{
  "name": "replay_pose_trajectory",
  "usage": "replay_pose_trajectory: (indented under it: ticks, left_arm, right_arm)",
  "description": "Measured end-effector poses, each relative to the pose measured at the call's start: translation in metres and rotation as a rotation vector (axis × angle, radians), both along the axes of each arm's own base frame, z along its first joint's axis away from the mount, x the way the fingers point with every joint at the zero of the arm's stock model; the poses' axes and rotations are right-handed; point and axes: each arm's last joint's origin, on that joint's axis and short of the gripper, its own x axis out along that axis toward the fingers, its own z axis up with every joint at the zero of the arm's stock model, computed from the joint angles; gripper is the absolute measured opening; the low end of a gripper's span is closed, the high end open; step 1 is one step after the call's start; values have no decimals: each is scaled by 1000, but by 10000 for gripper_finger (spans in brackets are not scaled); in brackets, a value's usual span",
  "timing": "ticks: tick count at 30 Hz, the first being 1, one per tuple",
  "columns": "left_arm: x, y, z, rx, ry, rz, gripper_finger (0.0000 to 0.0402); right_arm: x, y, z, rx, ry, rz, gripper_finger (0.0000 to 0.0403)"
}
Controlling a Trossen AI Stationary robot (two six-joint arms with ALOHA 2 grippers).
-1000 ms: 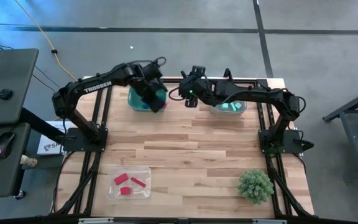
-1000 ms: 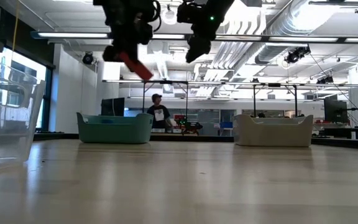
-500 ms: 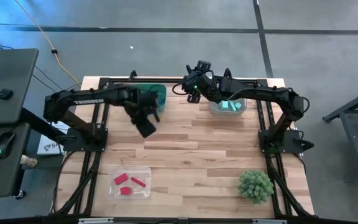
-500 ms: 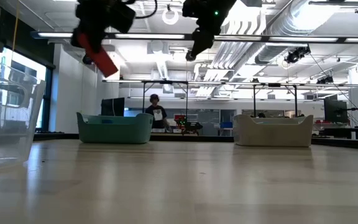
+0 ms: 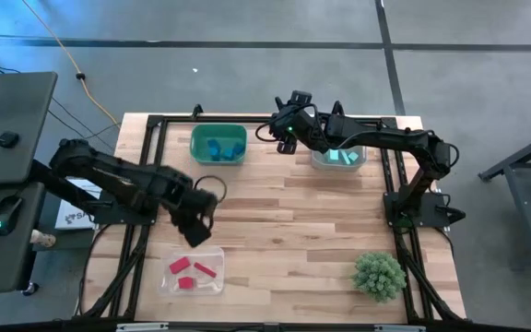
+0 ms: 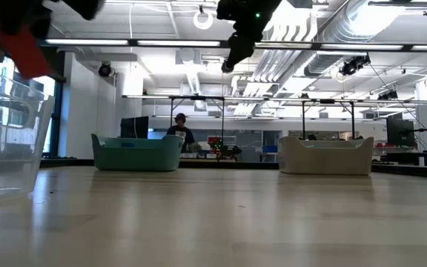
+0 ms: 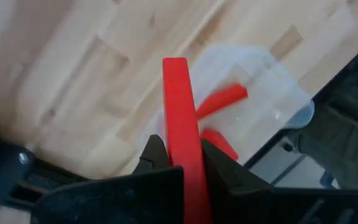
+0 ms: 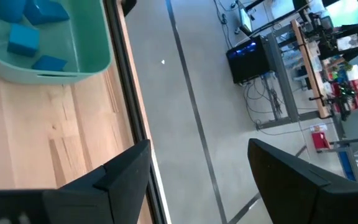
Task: Sort & place blocks by color
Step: Put the red block into the transparent bin
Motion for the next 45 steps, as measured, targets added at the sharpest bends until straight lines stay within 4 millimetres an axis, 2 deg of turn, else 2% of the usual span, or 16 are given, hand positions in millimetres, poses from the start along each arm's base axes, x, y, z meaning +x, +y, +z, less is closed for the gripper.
replay_pose_trajectory:
  ticks: [10, 17, 24, 30, 45]
  left_arm:
    - [0, -63, -4, -29, -28, 44, 0]
    - [9, -96, -20, -51, -15, 61, 0]
    - [18, -111, -42, -19, 52, 54, 0]
    - [32, -118, -57, -33, 24, 42, 0]
    - [47, -124, -95, -28, 133, -67, 0]
  right_arm:
    - [2, 1, 1, 15, -28, 28, 259]
    - [2, 2, 1, 18, -27, 32, 259]
    - [3, 3, 0, 100, -96, 33, 259]
    - [4, 4, 0, 136, -127, 31, 259]
    - [3, 5, -1, 135, -119, 29, 259]
